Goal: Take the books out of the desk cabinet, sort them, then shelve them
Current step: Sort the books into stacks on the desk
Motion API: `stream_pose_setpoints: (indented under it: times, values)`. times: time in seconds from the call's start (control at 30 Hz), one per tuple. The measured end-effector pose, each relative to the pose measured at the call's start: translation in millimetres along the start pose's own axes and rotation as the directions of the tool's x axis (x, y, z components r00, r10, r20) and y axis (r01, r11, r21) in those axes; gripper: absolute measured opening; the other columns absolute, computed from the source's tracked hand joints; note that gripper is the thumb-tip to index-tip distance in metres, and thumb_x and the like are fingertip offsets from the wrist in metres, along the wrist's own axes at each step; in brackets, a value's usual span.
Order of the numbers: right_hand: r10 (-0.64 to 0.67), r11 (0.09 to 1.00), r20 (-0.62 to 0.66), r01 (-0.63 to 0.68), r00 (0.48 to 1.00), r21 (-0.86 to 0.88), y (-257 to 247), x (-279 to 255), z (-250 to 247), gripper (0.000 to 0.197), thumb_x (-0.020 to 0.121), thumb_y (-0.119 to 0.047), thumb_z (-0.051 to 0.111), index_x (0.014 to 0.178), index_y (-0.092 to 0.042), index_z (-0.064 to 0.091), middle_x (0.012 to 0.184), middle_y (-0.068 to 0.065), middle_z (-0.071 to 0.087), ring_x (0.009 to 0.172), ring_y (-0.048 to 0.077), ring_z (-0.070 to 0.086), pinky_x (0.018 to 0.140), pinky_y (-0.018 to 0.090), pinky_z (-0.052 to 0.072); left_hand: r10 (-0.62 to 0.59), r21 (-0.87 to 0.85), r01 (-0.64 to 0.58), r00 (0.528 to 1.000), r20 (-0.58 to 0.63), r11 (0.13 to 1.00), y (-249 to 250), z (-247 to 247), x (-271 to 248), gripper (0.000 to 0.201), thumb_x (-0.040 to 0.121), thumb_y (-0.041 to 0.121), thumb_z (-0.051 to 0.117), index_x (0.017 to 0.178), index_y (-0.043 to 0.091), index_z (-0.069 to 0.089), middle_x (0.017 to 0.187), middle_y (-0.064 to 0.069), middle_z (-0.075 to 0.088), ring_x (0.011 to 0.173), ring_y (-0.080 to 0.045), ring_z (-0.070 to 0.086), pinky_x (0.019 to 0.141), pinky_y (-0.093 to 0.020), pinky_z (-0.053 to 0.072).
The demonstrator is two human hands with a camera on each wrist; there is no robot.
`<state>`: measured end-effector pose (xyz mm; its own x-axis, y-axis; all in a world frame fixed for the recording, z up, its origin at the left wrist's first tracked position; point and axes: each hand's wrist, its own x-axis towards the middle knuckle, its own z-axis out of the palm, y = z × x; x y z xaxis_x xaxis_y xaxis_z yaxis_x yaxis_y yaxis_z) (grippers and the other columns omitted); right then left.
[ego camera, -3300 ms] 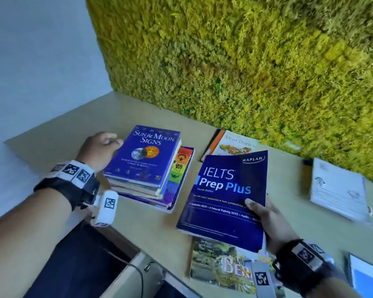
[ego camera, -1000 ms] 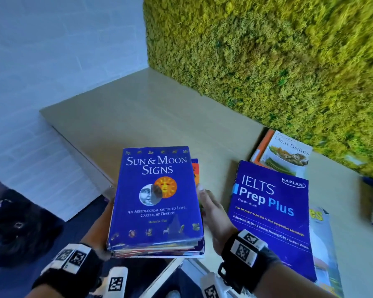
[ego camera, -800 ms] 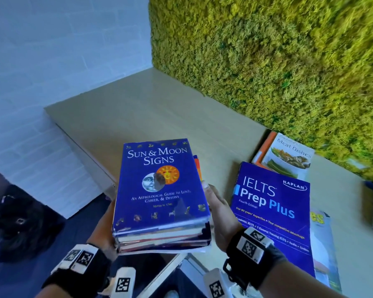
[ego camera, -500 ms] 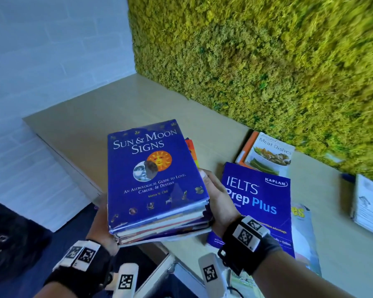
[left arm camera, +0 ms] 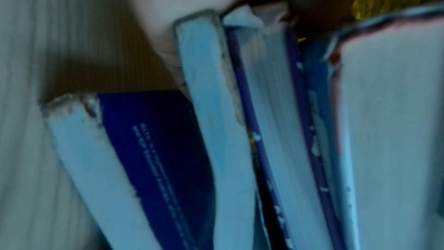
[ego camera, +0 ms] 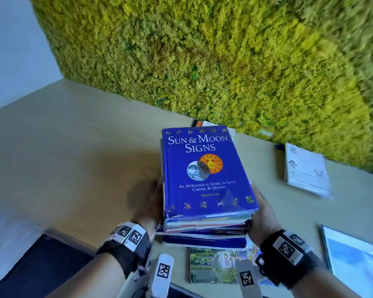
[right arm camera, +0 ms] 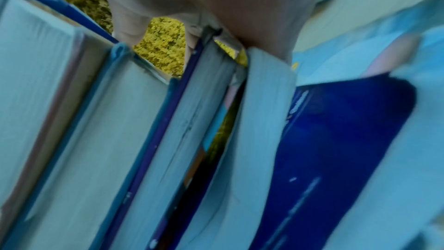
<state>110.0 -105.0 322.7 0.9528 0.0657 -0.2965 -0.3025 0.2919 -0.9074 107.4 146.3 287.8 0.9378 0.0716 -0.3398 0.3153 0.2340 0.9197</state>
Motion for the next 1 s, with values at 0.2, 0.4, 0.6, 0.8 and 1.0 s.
stream_pose_setpoints:
  times: [0.2, 0.4, 0.6, 0.8, 1.0]
  values:
    - [0.037, 0.984, -0.041, -0.044, 0.998, -0.173, 15, 1, -35, 0.034, 0.103, -0.044, 0.050, 0.125, -0.028, 0.071, 0.125, 0.005, 0.074, 0.118, 0.026, 0.069, 0.091, 0.041, 0.054, 0.067, 0.138, -0.086, 0.989, 0.133, 0.987, -8, -2, 26, 0.056, 0.102, 0.058, 0.037, 0.098, 0.014, 0.072, 0.091, -0.015, 0.077, 0.079, -0.035, 0.074, 0.072, -0.049, 0.060]
    - [0.030, 0.903, -0.130, -0.083, 0.991, -0.421, 5, 5, -46, 0.063, 0.075, -0.086, 0.056, 0.122, -0.045, 0.065, 0.125, -0.006, 0.073, 0.118, 0.022, 0.067, 0.106, 0.057, 0.047, 0.177, 0.299, -0.211, 0.975, 0.137, 0.931, -5, -7, 26, 0.024, 0.107, 0.030, 0.042, 0.106, 0.022, 0.065, 0.114, -0.011, 0.073, 0.106, -0.033, 0.071, 0.092, -0.051, 0.056]
    - [0.124, 0.962, -0.213, -0.170, 0.969, -0.215, 34, 3, -25, 0.037, 0.106, -0.052, 0.043, 0.128, -0.031, 0.065, 0.127, 0.003, 0.074, 0.112, 0.025, 0.072, 0.103, 0.052, 0.052, 0.107, 0.099, -0.117, 0.989, 0.103, 0.988, -5, 25, -8, 0.038, 0.110, 0.016, 0.030, 0.085, 0.022, 0.058, 0.056, 0.022, 0.068, 0.058, 0.003, 0.063, 0.053, -0.006, 0.045]
    - [0.156, 0.983, -0.179, -0.170, 0.971, -0.069, 25, -5, -8, 0.064, 0.090, -0.075, 0.042, 0.125, -0.032, 0.073, 0.126, 0.002, 0.075, 0.118, 0.024, 0.070, 0.110, 0.048, 0.046, 0.133, 0.055, -0.136, 0.989, 0.059, 0.989, -16, 25, -7, 0.041, 0.110, 0.025, 0.032, 0.092, 0.008, 0.064, 0.072, 0.007, 0.075, 0.067, -0.007, 0.068, 0.063, -0.023, 0.054]
    - [0.190, 0.977, -0.127, -0.200, 0.974, -0.068, 30, -36, -13, 0.065, 0.091, -0.075, 0.041, 0.131, -0.032, 0.069, 0.127, 0.001, 0.074, 0.118, 0.024, 0.070, 0.104, 0.047, 0.050, -0.004, -0.048, 0.009, 0.995, 0.103, 0.999, -28, 15, -24, 0.085, 0.083, 0.085, 0.045, 0.112, 0.007, 0.066, 0.093, -0.016, 0.075, 0.079, -0.030, 0.069, 0.070, -0.047, 0.057]
